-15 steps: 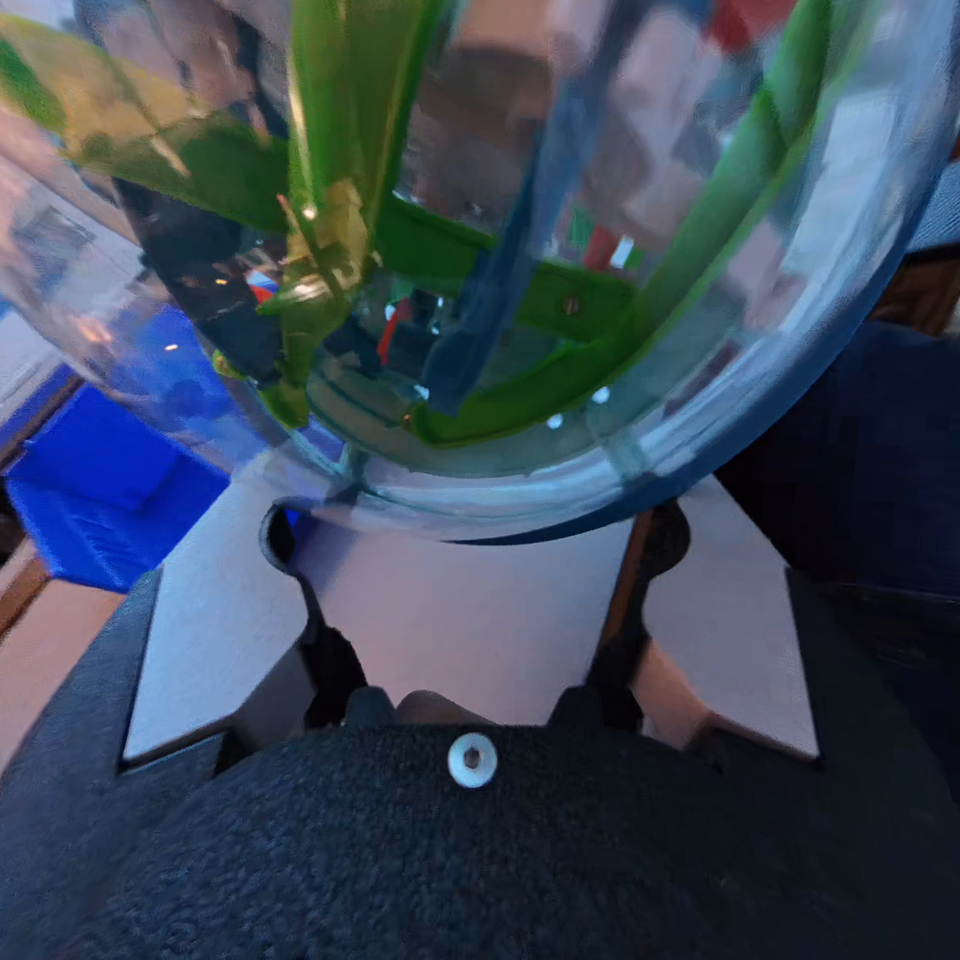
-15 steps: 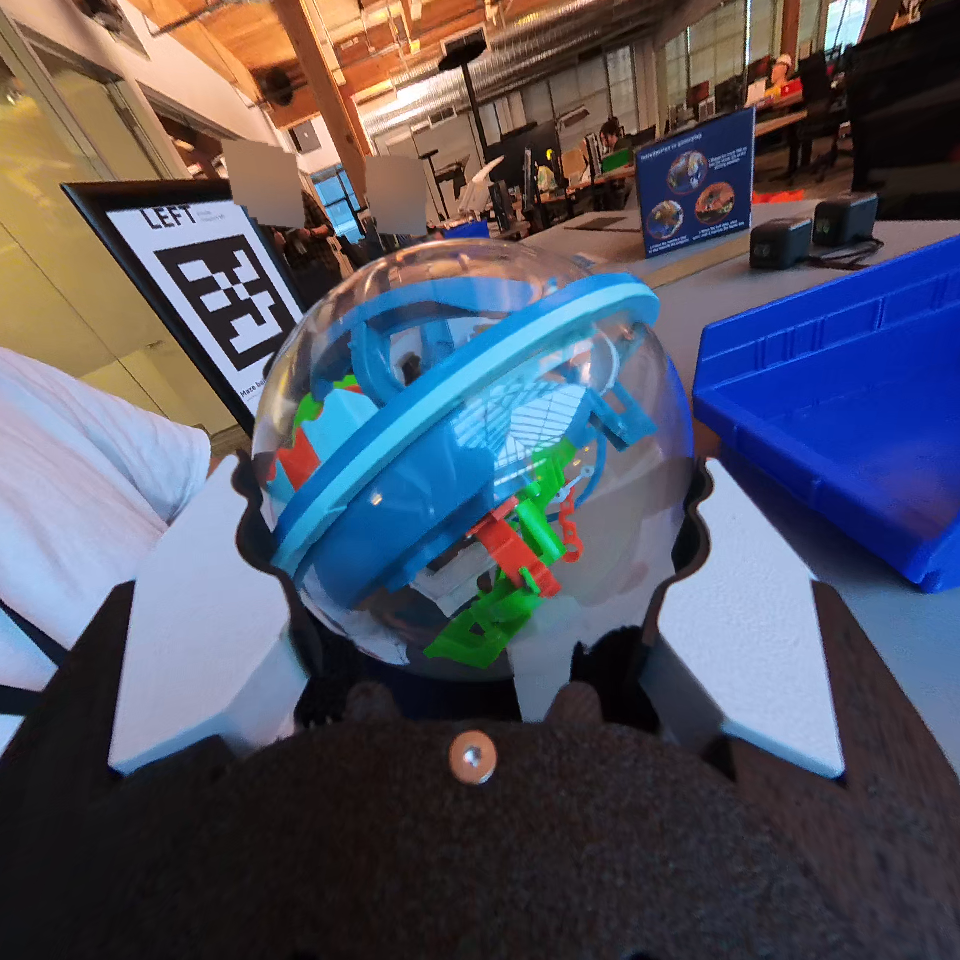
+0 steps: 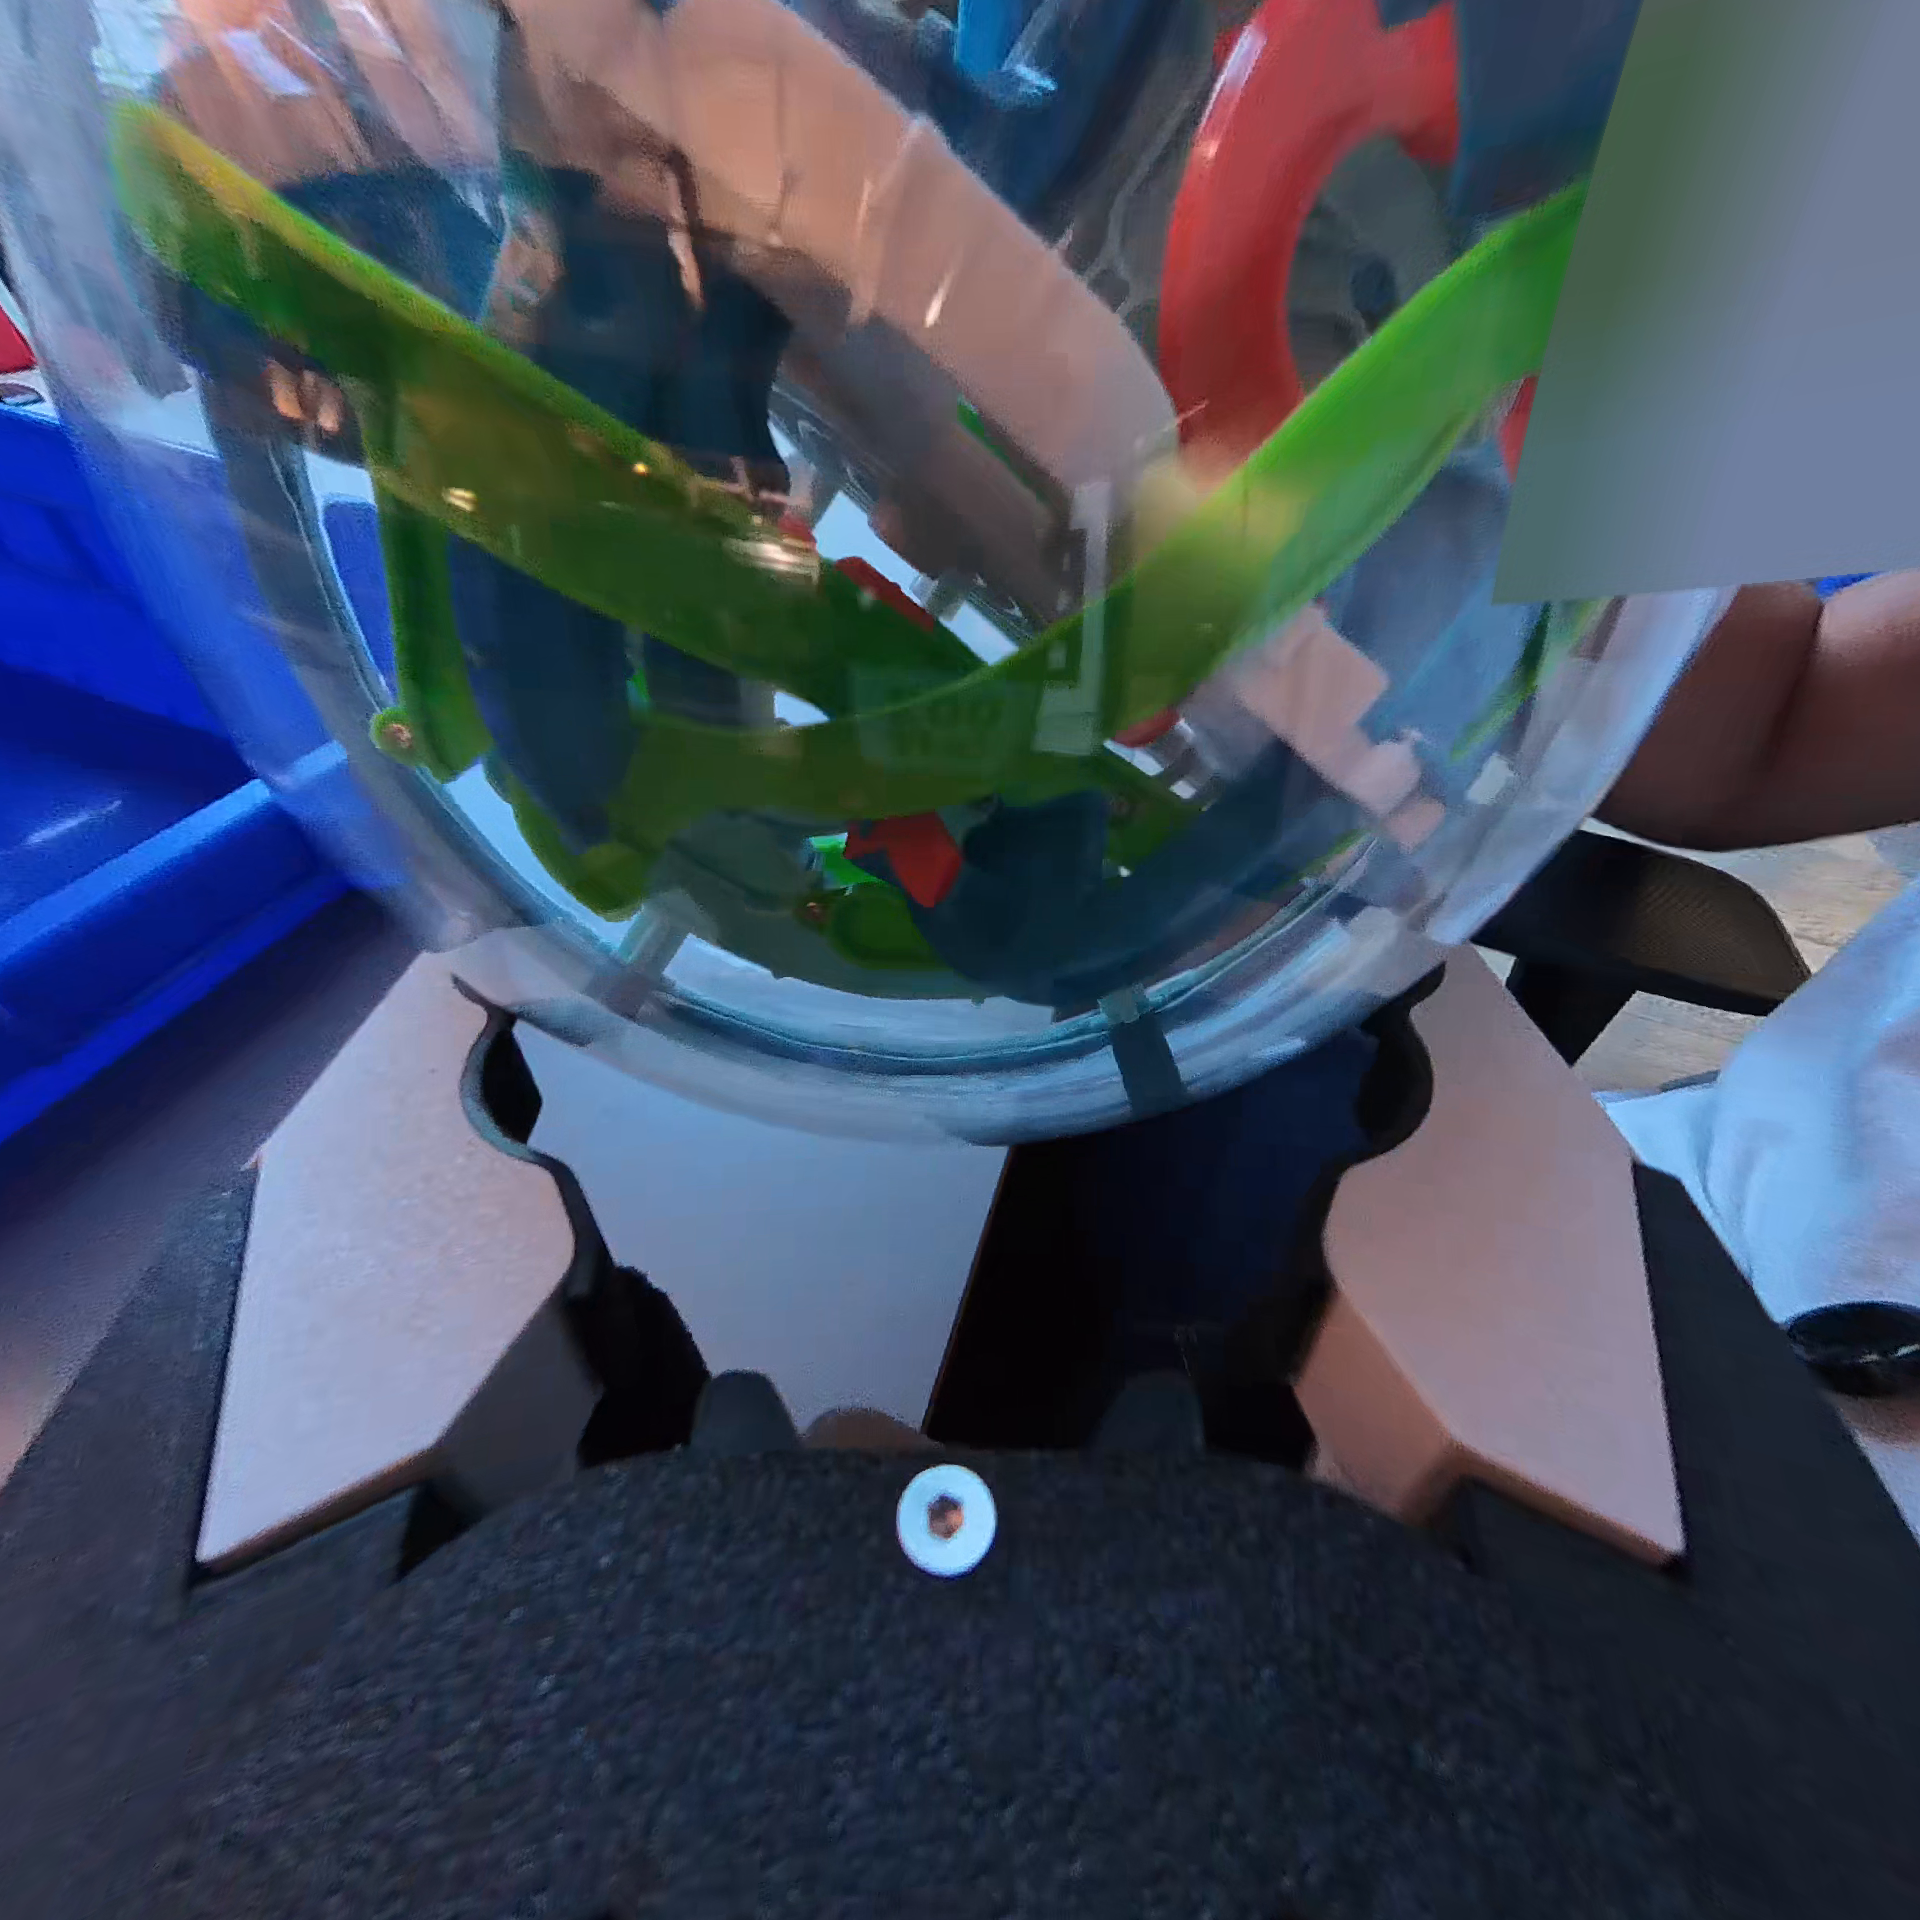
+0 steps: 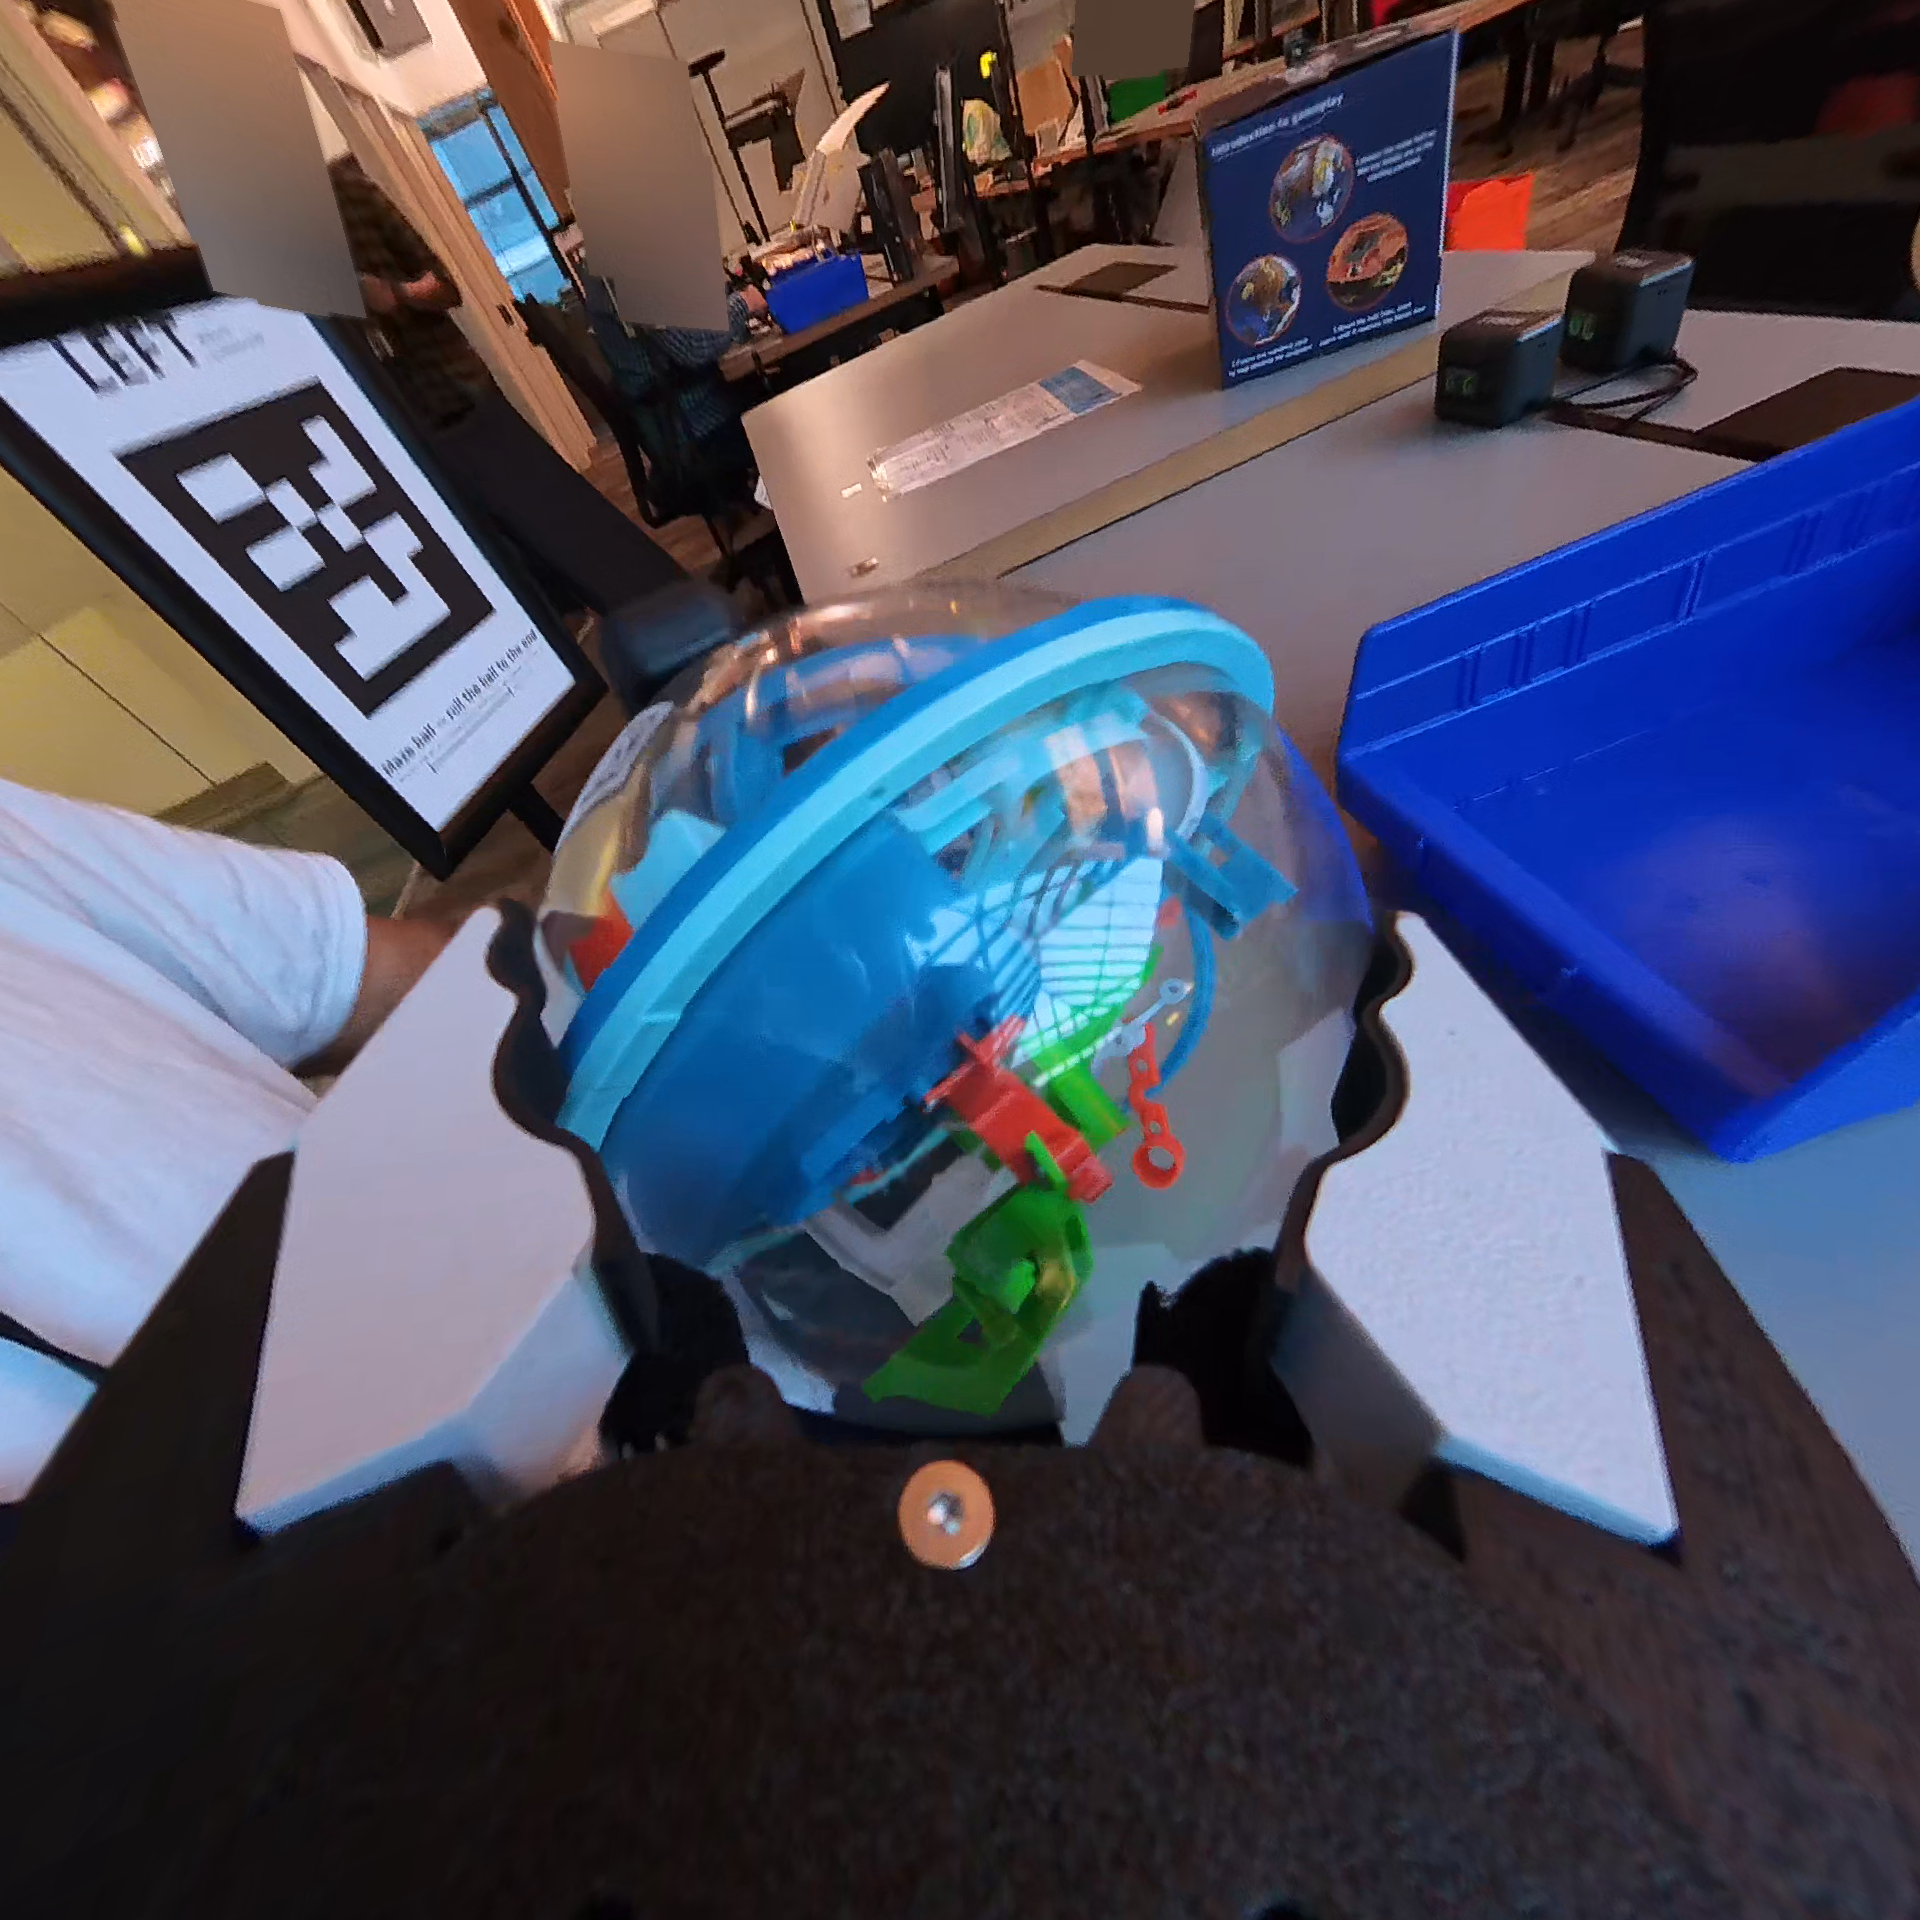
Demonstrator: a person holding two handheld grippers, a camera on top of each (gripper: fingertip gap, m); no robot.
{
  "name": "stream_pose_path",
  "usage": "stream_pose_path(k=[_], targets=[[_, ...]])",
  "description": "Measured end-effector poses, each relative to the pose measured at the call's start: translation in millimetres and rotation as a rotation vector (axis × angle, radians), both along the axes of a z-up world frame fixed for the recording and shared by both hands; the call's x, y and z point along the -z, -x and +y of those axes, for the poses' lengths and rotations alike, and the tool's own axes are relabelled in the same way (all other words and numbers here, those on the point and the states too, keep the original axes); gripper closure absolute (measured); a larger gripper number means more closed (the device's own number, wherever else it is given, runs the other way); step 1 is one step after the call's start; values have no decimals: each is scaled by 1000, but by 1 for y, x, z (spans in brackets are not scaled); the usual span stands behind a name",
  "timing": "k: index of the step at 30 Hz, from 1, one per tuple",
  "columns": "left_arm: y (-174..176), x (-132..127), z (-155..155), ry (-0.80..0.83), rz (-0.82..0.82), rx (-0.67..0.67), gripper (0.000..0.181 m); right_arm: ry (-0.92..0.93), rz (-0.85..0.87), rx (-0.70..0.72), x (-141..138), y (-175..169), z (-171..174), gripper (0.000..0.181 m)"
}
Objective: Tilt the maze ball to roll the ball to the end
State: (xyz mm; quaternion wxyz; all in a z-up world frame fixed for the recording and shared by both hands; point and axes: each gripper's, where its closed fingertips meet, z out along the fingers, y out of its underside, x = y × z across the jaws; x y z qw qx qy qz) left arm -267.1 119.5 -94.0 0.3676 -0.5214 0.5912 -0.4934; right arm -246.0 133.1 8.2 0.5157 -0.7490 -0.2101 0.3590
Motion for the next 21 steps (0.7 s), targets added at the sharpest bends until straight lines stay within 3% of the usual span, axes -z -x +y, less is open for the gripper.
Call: stream_pose_path(k=[3,8,11,21], targets=[[0,2,-9,18,11,38,24,41,79,-9,-15,0,3,48],[-4,-7,-16,74,-36,49,25,45,4,-42,-25,8,2,43],[-5,-13,-18,178,-61,81,25,24,-89,-90,-21,16,3,29],[-4,-4,-25,280,-34,157,24,-27,-301,-327,-2,18,-8,27]])
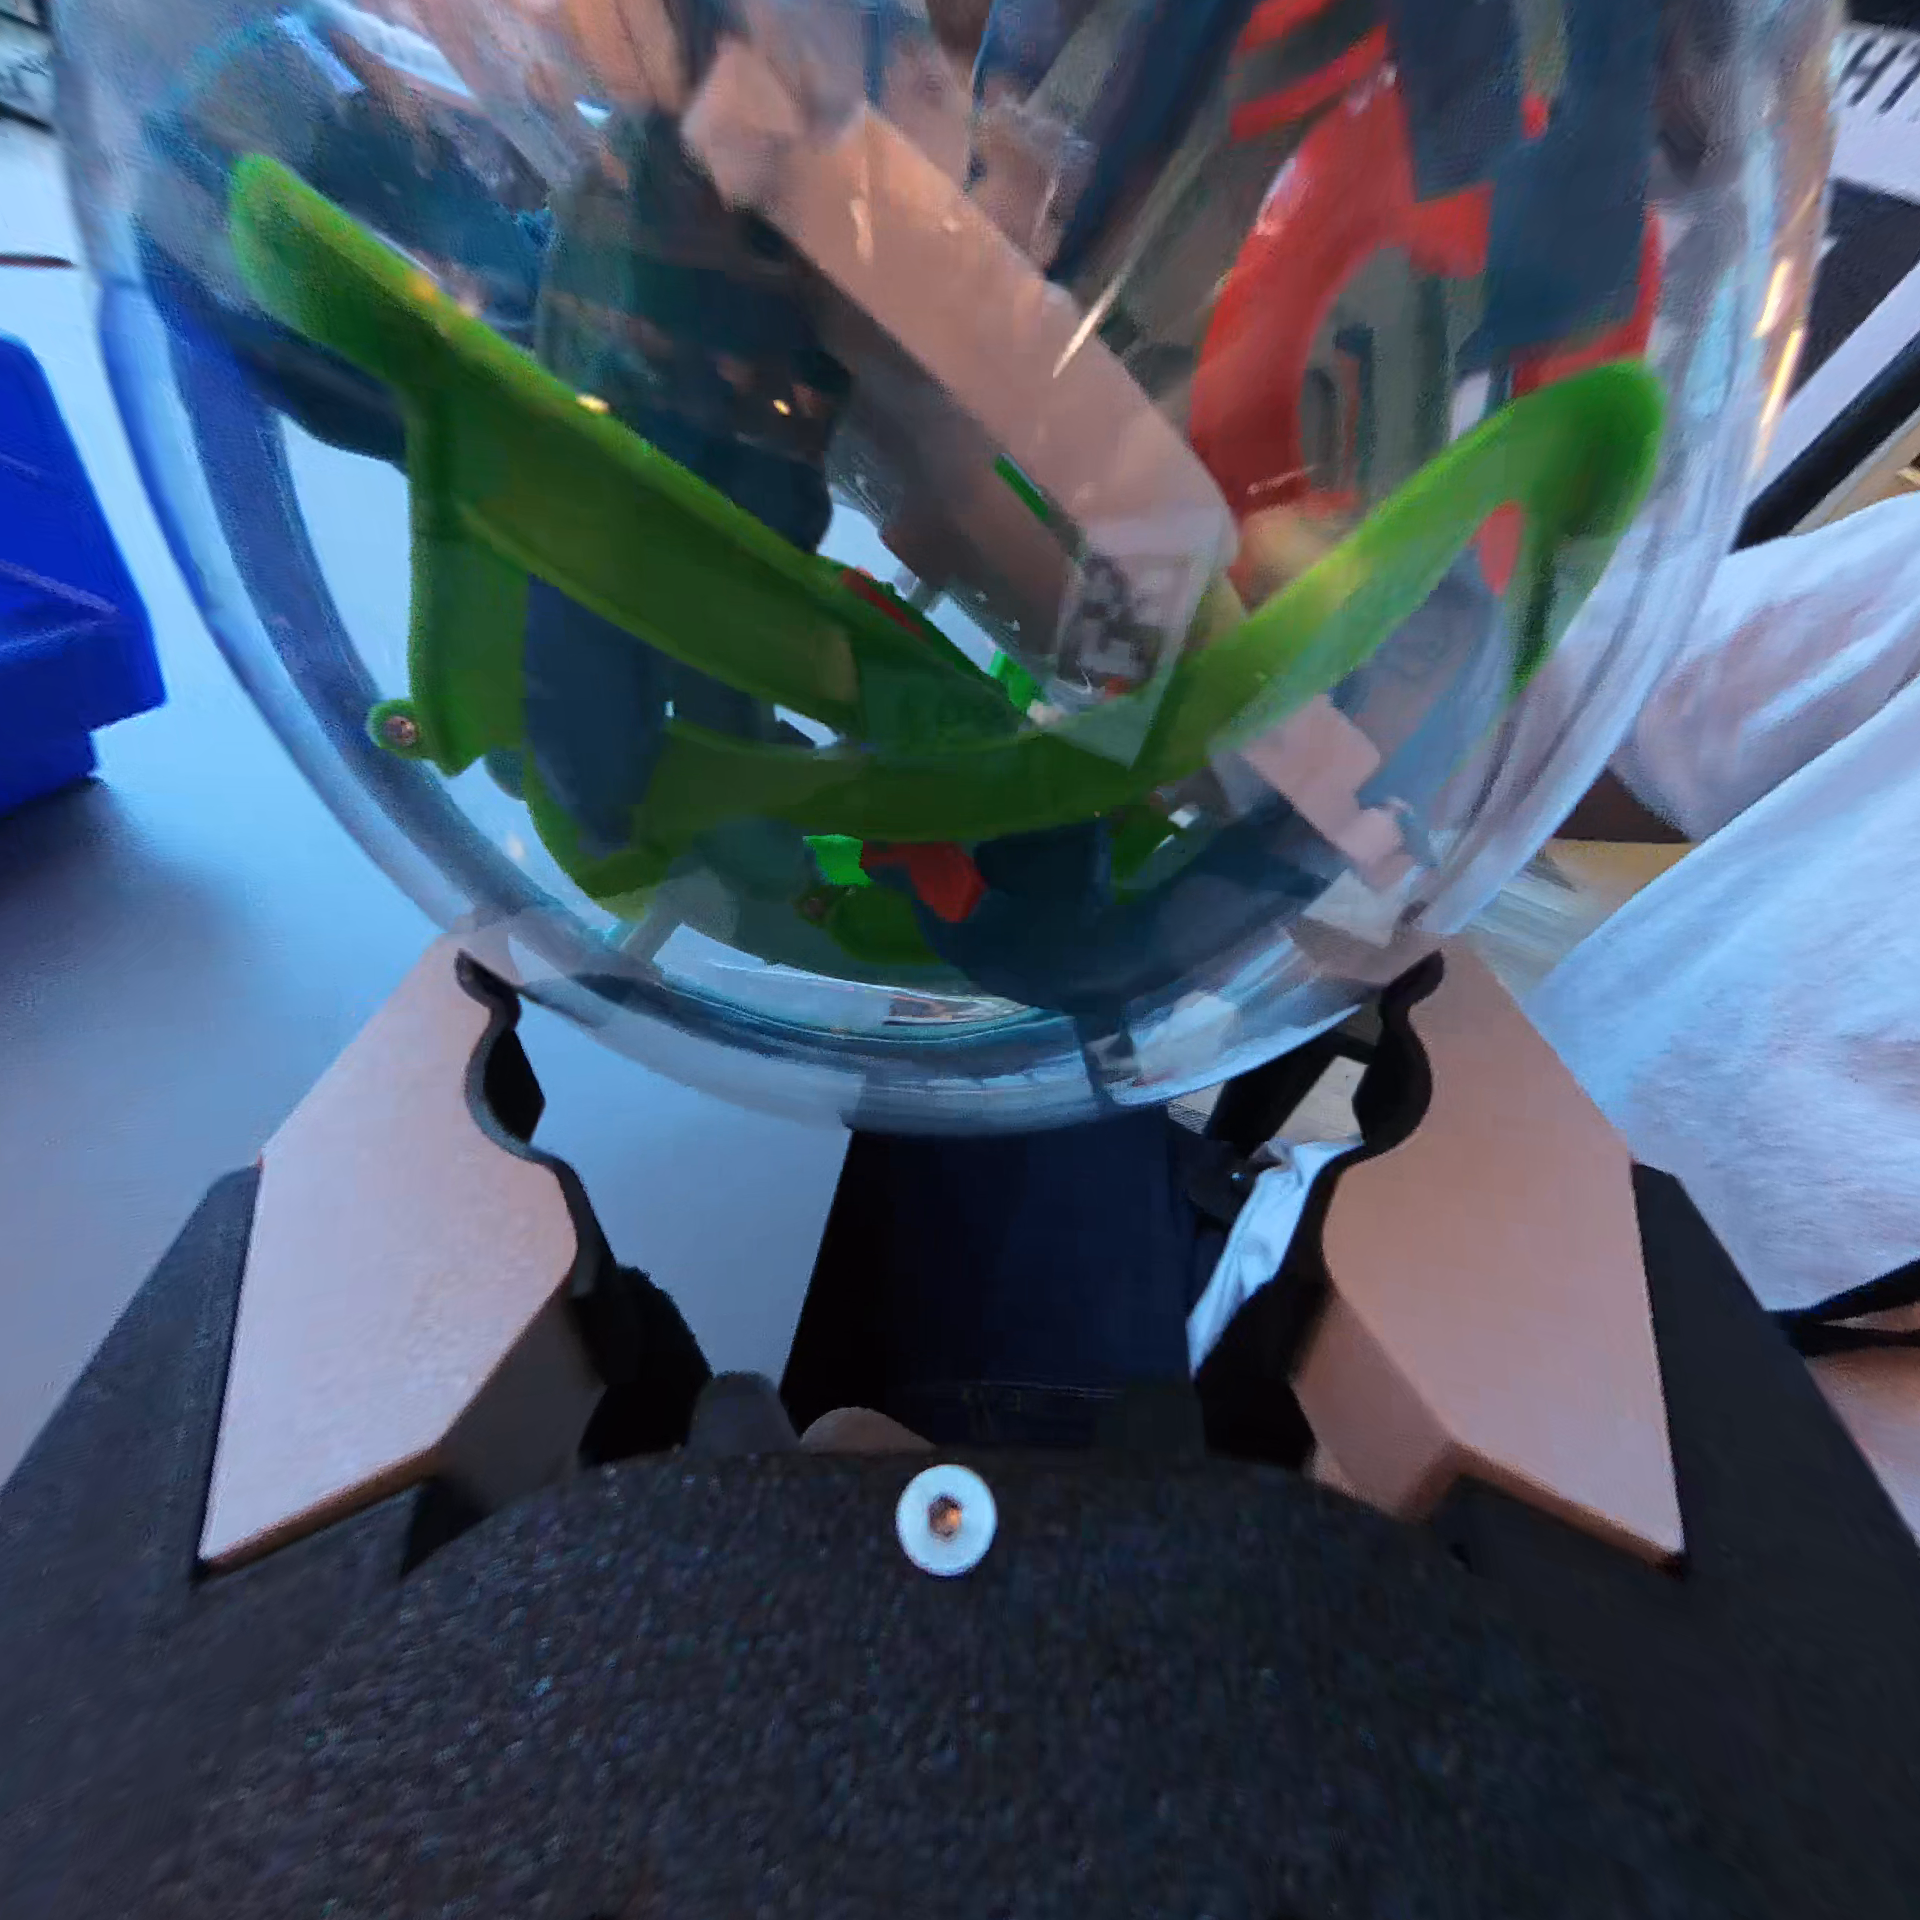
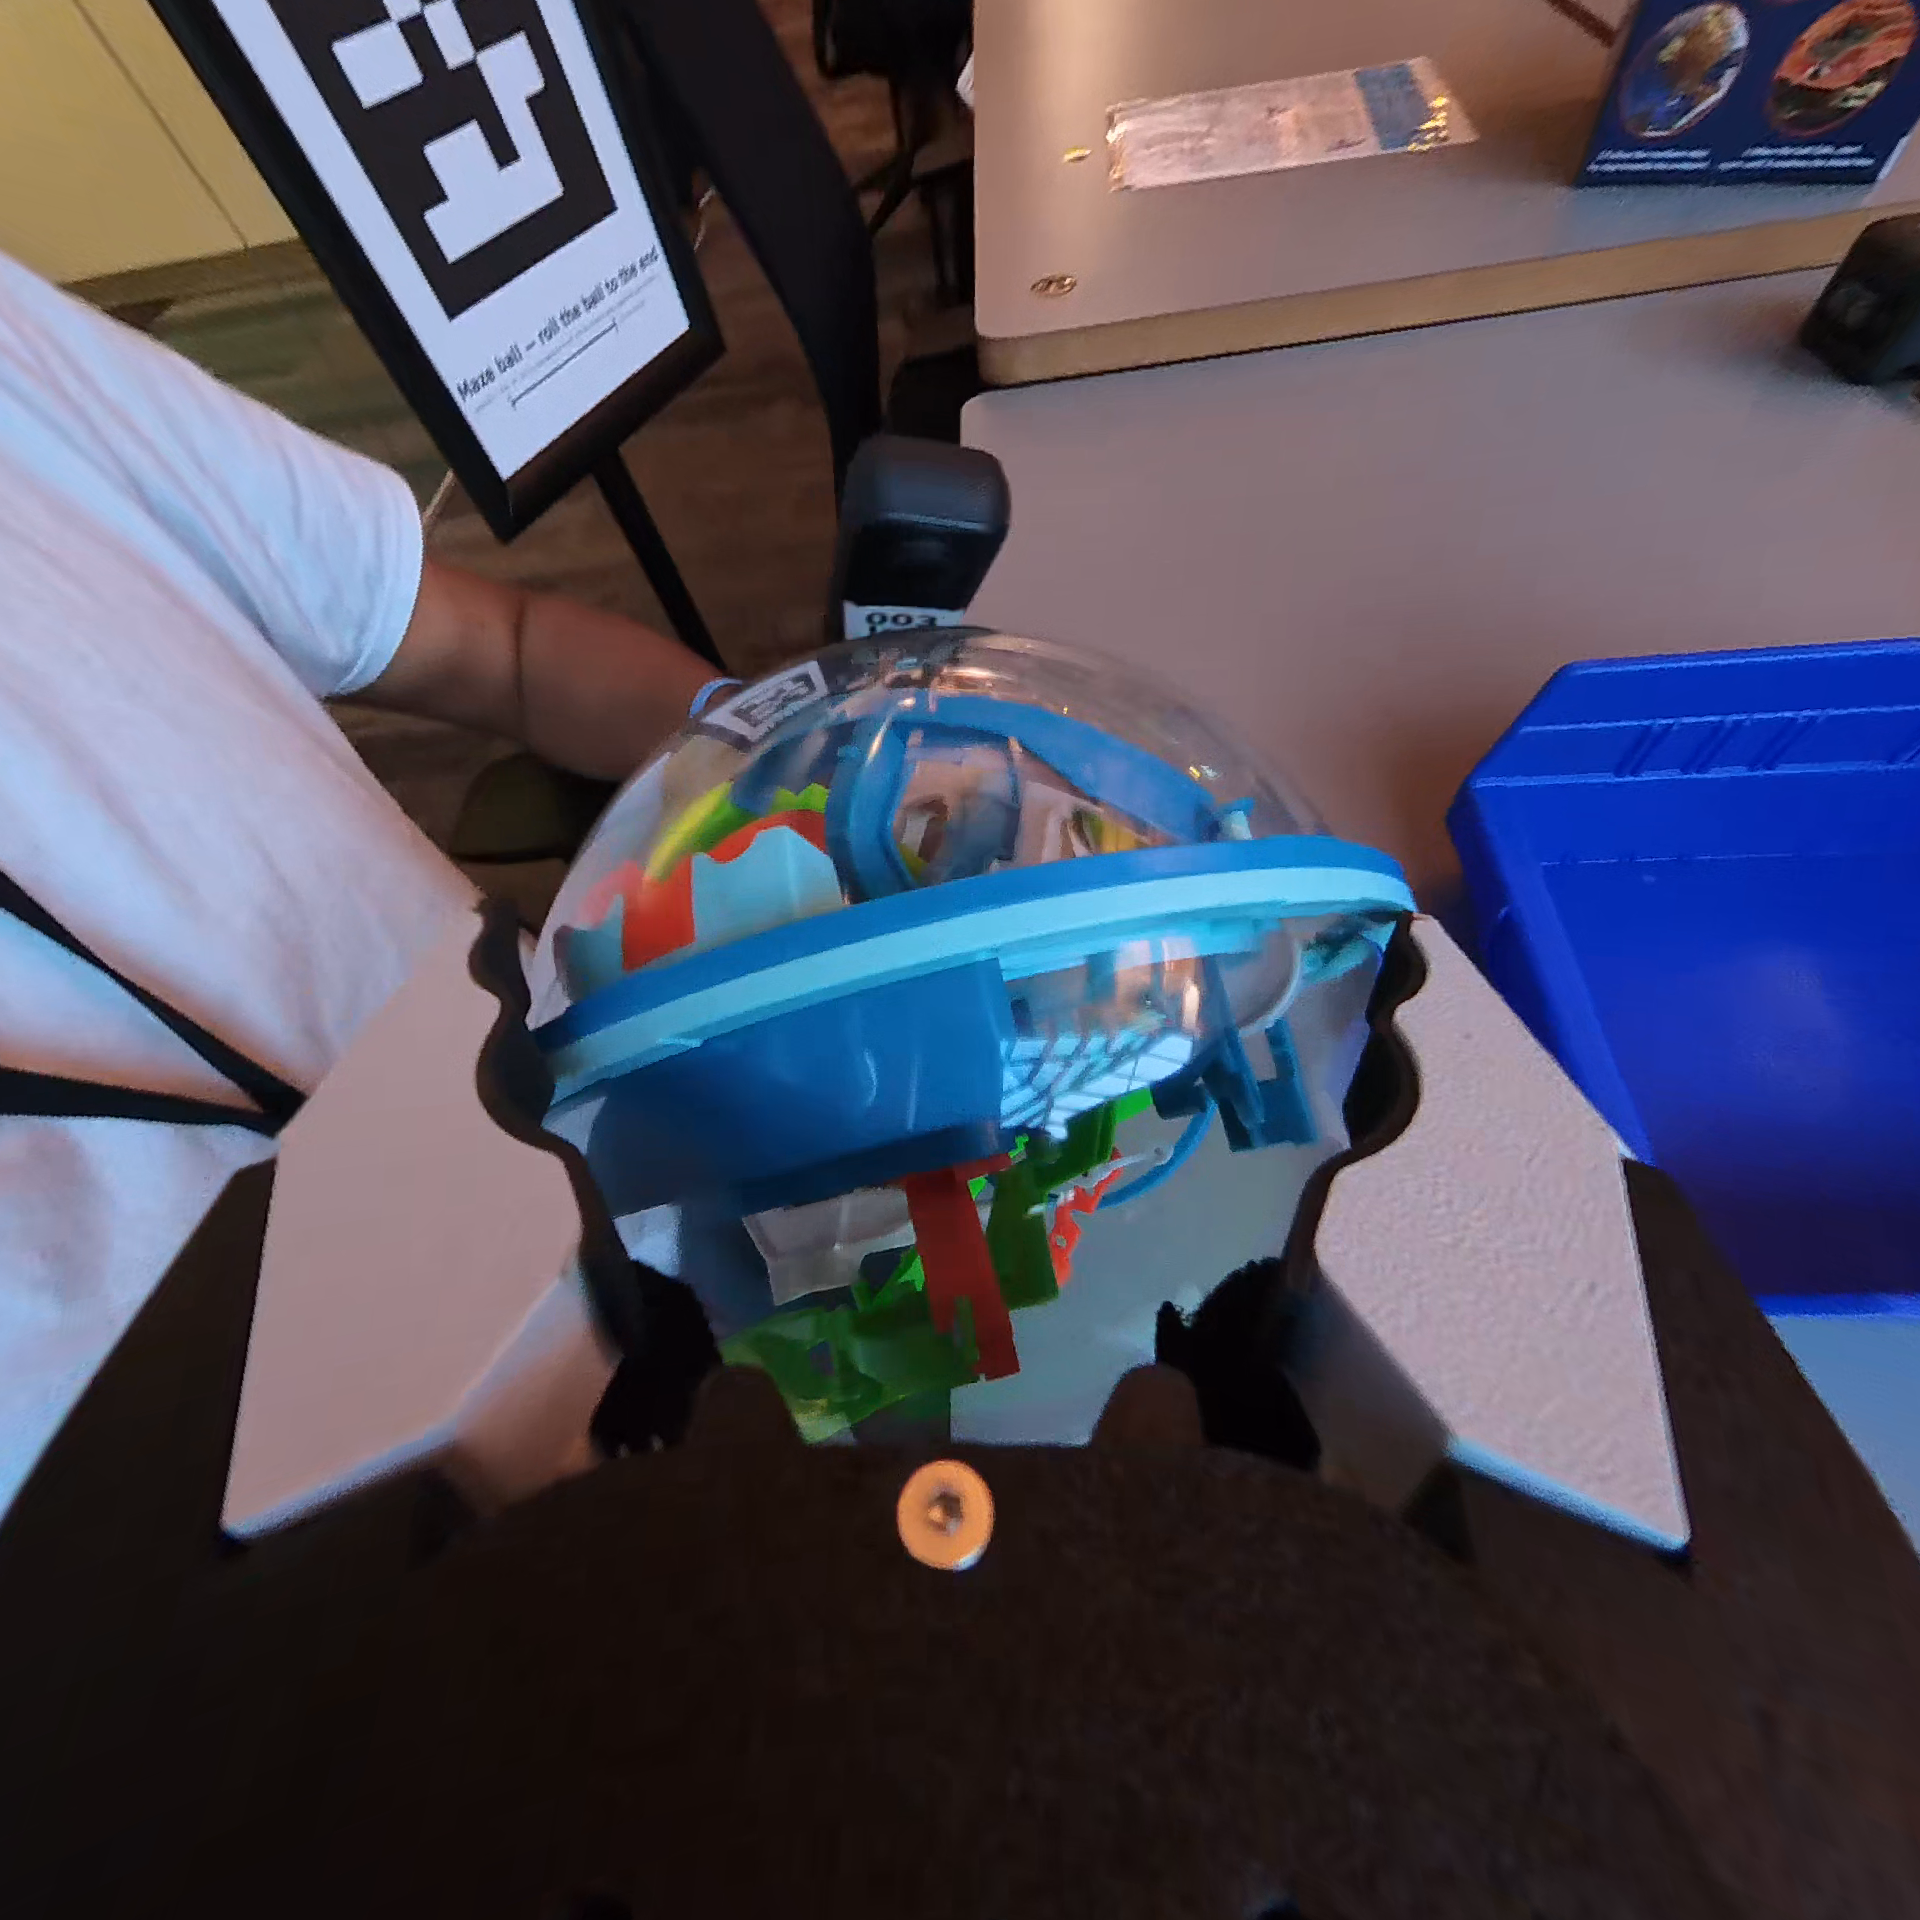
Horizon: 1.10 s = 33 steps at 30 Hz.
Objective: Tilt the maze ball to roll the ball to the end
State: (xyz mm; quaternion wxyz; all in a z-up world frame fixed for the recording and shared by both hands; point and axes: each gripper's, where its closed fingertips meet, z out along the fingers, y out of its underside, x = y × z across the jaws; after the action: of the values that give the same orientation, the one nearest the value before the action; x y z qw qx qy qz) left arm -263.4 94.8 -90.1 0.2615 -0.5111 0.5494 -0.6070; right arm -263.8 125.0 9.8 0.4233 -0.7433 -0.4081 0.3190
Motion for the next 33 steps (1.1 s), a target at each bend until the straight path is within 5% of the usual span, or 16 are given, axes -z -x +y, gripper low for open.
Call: stream_pose_path(k=[10,16,20,21,27,33], targets=[[2,-14,9,220,-71,35,25,76,52,60,-8,0,21,28],[8,-27,18,386,-135,63,28,45,114,80,-35,9,32,27],[5,-22,25,456,-133,33,29,7,-27,141,-33,12,51,52],[5,-21,26,464,-127,34,30,5,-90,141,-29,14,54,45],[2,-7,32,335,-33,-45,30,-24,-25,158,-32,11,80,50],[10,13,67,140,119,-172,30,-65,242,132,-14,-8,97,54]])
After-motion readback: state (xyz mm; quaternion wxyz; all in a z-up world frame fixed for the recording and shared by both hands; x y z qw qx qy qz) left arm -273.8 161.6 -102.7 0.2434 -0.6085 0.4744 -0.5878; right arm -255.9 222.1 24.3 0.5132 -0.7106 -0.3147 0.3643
